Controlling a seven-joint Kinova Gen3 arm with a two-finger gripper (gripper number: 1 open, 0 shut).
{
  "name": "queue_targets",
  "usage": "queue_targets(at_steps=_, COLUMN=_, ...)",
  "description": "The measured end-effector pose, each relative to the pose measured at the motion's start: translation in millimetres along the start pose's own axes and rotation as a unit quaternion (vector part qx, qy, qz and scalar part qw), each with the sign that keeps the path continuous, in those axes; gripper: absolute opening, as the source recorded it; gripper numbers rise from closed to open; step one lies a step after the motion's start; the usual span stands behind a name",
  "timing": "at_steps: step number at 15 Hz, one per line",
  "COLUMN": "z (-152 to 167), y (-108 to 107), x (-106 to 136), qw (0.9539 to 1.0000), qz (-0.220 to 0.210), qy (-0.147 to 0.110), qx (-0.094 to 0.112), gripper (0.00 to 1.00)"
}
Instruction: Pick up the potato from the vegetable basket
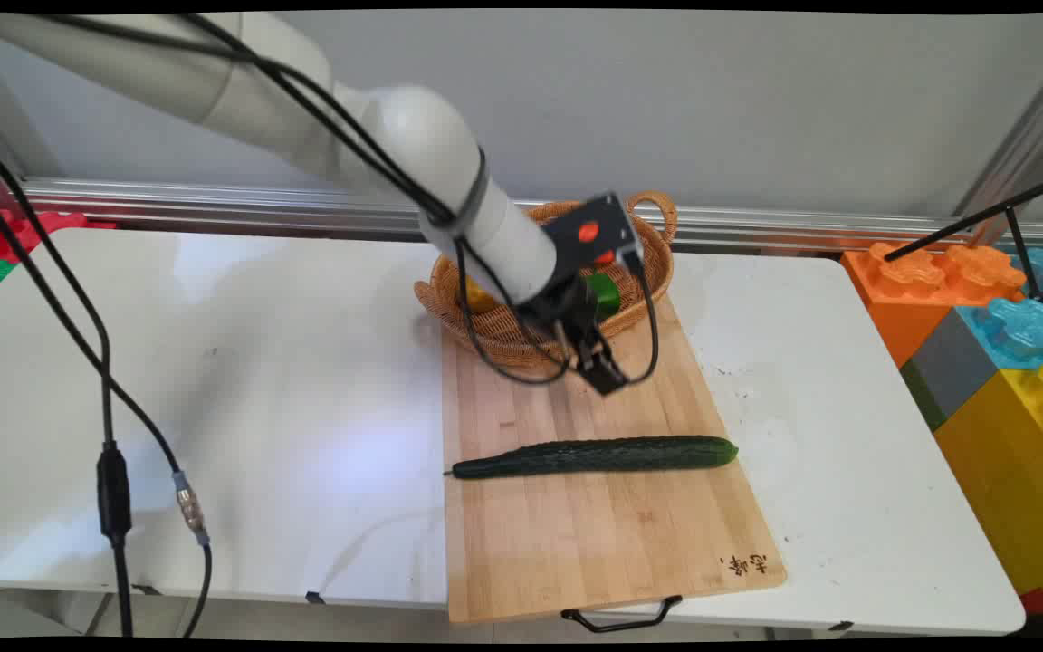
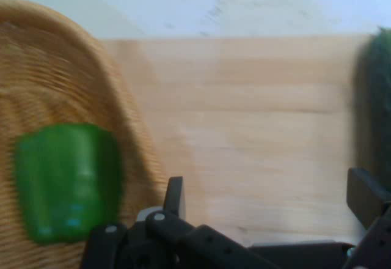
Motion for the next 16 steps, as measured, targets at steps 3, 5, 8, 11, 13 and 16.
queue_targets(at_steps=3, z=-22.4, y=-18.2, x=7.9, qw=0.9995, qz=0.001, qy=0.001, qx=0.032, gripper=1.0)
queue_targets(at_steps=5, z=-36.7, y=-36.6, x=4.8, qw=0.9982, qz=-0.008, qy=-0.006, qx=0.059, gripper=1.0)
queue_targets(at_steps=8, z=-50.9, y=-70.4, x=-13.9, qw=0.9943, qz=-0.029, qy=-0.029, qx=0.099, gripper=1.0)
queue_targets(at_steps=11, z=-49.1, y=-95.2, x=-36.7, qw=0.9902, qz=-0.05, qy=-0.053, qx=0.118, gripper=1.0)
queue_targets(at_steps=13, z=-40.4, y=-109.0, x=-51.4, qw=0.9878, qz=-0.061, qy=-0.067, qx=0.127, gripper=1.0)
queue_targets(at_steps=16, z=-23.6, y=-121.1, x=-68.2, qw=0.9854, qz=-0.076, qy=-0.081, qx=0.129, gripper=1.0)
